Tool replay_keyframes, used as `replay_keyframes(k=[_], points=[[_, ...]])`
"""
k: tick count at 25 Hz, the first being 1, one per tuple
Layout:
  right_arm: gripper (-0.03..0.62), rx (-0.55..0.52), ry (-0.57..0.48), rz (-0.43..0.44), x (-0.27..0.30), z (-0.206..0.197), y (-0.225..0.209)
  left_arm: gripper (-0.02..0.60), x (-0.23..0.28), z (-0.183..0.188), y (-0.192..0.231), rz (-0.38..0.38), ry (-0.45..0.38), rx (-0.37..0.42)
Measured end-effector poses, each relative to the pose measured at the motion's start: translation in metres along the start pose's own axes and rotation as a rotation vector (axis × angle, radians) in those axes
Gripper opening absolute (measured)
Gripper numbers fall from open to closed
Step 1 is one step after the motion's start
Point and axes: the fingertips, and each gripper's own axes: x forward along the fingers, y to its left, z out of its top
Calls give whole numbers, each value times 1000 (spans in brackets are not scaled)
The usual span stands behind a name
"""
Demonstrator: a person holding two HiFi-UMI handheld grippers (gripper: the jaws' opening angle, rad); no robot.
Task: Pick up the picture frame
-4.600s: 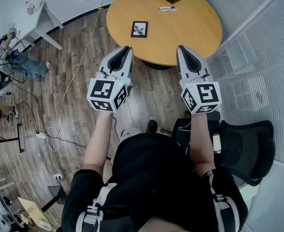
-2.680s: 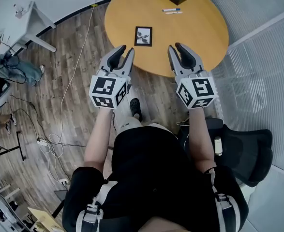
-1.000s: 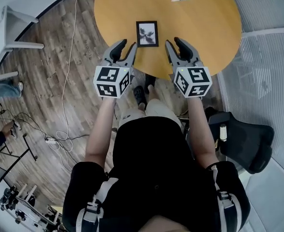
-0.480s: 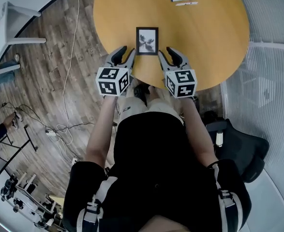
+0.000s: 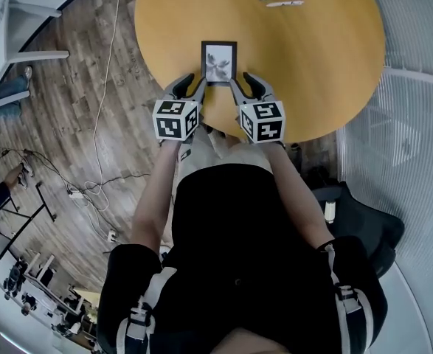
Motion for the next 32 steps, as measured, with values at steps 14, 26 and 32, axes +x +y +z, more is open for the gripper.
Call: replay_keyframes(k=[14,26,32], points=[[149,8,127,-33,65,-27,-22,129,65,-26,42,-39,130,-25],[149,69,187,-71,90,-67,-37,129,94,-56,51,-39,188,-47],[149,94,200,-97,105,-77,-42,129,103,-60,55,-56,194,-51]])
